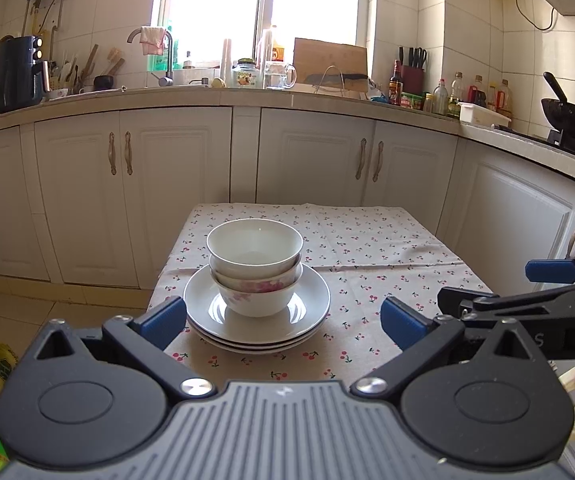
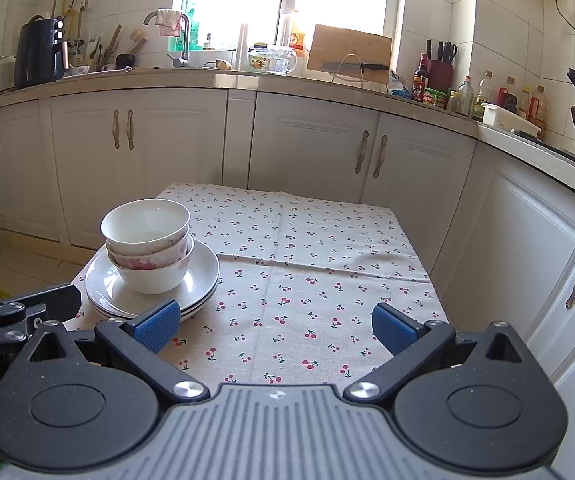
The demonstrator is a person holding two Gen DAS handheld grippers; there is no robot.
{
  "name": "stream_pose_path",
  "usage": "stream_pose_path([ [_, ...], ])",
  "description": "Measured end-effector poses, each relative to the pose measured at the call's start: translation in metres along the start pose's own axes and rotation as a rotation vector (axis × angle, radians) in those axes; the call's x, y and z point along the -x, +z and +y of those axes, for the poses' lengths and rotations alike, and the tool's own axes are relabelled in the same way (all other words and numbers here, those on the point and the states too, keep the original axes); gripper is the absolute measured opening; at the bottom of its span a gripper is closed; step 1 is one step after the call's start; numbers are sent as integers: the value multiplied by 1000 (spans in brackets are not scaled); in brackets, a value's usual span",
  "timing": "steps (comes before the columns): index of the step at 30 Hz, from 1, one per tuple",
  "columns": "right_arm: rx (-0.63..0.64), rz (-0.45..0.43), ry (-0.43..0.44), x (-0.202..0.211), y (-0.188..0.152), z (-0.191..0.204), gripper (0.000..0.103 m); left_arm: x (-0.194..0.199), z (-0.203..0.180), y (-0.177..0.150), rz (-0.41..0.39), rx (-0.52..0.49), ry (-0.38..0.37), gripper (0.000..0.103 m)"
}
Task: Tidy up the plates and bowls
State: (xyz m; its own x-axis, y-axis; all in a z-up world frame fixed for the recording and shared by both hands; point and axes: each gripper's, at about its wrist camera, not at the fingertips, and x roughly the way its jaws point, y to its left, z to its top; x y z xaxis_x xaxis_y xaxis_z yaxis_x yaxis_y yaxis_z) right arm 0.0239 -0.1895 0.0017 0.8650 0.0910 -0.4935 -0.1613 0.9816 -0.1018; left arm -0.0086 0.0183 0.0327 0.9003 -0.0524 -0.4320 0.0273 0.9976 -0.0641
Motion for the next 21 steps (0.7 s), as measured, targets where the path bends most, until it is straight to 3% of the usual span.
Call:
stream_pose_path([
  [21,7,0,-14,0,0,2,103,-1,2,-1,3,7,-4,102],
])
